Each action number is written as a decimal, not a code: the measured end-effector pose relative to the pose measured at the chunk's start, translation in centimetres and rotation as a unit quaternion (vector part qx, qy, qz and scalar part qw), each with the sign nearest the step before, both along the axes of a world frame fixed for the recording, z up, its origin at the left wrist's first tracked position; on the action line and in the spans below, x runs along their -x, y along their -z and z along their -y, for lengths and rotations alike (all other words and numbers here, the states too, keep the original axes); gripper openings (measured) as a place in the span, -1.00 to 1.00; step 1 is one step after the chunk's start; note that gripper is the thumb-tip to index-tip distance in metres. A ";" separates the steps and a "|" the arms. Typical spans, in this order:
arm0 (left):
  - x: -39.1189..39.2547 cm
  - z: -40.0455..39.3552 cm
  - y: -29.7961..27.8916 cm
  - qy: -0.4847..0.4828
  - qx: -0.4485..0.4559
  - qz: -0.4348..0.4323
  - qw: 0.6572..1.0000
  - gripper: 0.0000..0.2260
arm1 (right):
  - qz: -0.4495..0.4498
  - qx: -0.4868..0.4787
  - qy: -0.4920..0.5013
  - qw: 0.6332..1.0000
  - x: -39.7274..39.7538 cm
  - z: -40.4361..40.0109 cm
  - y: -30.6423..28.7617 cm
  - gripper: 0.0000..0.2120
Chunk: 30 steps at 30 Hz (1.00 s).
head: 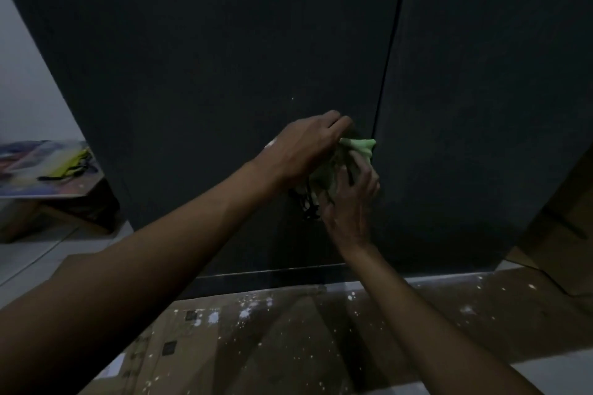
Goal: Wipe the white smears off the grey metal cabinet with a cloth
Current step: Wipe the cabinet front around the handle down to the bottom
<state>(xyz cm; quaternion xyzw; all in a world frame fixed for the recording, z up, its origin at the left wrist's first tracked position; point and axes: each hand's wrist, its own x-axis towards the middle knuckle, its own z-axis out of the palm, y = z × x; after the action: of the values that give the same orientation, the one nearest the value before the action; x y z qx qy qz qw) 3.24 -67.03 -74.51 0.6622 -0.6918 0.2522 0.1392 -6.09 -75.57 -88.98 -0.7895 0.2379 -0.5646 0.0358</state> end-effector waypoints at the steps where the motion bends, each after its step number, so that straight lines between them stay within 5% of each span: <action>1: -0.1 -0.4 0.2 -0.003 0.001 0.005 1.000 -0.62 | 0.006 0.010 0.002 1.000 -0.2 0.3 0.2 -0.44; 5: -0.9 -3.3 1.1 0.000 0.014 0.036 0.999 -0.60 | 0.003 0.024 -0.002 1.000 -0.6 1.4 0.8 -0.32; 15: -7.8 -13.8 7.8 -0.019 -0.014 0.051 0.998 -0.73 | 0.047 0.058 0.043 0.996 -3.0 3.1 1.1 -0.40; 22: -11.7 -19.7 15.9 -0.109 0.073 0.018 0.991 -0.43 | -0.019 0.060 0.010 0.998 -4.4 2.9 3.7 -0.09; 30: -12.3 -21.9 20.5 -0.105 0.077 -0.030 0.991 -0.51 | -0.052 0.092 0.027 0.994 -6.0 1.3 7.3 -0.39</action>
<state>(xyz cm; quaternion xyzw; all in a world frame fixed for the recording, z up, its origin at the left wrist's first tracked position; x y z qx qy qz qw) 15.57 -45.12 -94.98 0.7255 -0.5925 0.2985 0.1833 -0.11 -76.82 -96.27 -0.8112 0.2076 -0.5429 -0.0647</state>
